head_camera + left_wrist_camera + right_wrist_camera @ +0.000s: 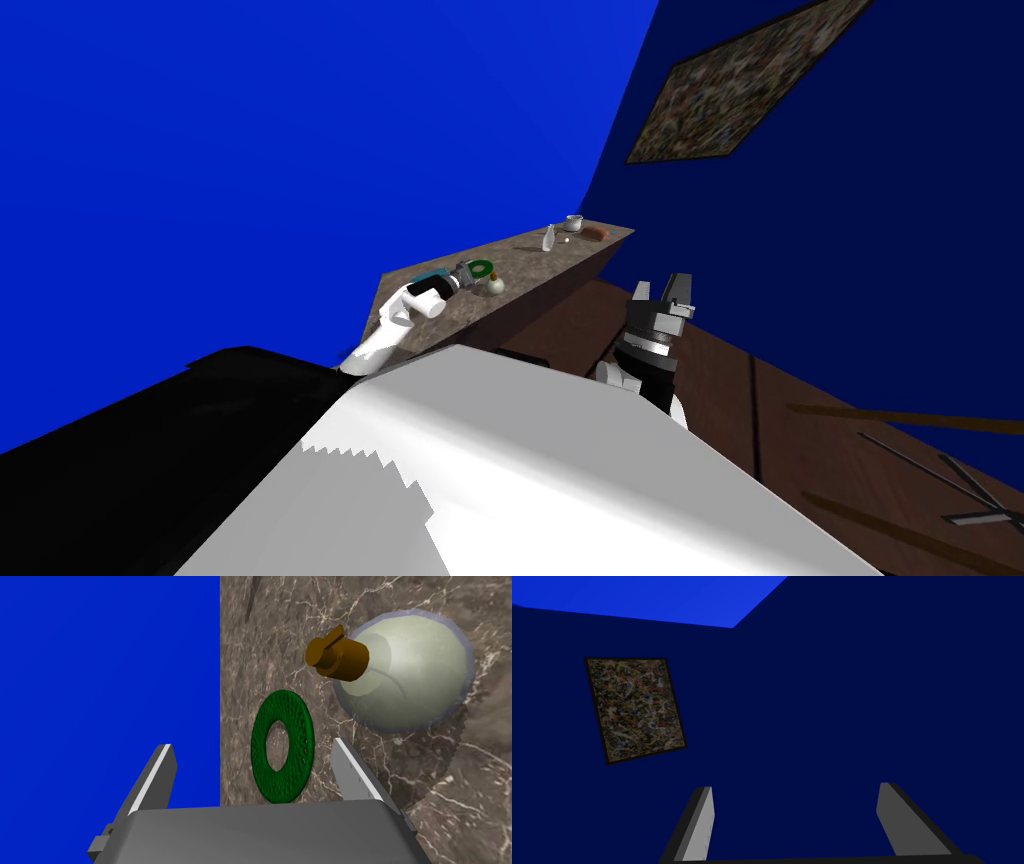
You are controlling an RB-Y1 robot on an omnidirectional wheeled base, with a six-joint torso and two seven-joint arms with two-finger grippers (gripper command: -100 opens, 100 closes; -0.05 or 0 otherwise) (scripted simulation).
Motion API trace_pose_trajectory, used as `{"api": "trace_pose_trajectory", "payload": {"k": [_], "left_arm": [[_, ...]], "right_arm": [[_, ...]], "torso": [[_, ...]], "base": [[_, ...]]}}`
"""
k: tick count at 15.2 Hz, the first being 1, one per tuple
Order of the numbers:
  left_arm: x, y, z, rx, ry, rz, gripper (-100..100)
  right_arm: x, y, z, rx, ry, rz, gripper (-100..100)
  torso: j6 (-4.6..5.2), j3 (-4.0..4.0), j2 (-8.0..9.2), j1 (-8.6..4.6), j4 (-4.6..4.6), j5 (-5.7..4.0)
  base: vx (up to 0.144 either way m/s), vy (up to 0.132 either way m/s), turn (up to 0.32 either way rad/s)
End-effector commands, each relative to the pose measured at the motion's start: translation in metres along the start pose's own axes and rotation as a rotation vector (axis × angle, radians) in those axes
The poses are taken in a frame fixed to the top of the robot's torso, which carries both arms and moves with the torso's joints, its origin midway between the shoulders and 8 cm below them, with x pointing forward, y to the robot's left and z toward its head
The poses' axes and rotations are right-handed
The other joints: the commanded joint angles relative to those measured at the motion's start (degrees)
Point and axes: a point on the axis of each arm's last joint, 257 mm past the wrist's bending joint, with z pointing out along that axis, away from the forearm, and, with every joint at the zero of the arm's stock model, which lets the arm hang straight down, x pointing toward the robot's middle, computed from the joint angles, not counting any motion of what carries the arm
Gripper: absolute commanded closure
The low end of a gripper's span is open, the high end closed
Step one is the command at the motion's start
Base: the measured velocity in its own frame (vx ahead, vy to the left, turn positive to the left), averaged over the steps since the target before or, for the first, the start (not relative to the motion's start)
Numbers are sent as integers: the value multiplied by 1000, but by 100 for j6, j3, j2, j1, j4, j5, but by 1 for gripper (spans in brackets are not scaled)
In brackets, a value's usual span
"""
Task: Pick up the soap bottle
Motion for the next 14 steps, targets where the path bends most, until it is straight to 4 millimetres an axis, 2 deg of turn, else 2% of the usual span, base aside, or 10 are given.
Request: {"api": "trace_pose_trajectory", "payload": {"k": [1, 14], "left_arm": [[-5, 6, 1, -42, -20, -29, -100], [-32, 27, -3, -245, -138, -167, -100]], "right_arm": [[0, 0, 0, 0, 0, 0, 0], [0, 0, 0, 0, 0, 0, 0]], "torso": [[0, 0, 0, 0, 0, 0], [-2, 1, 2, 1, 0, 0]], "base": [[44, -24, -84], [29, -18, -53]]}}
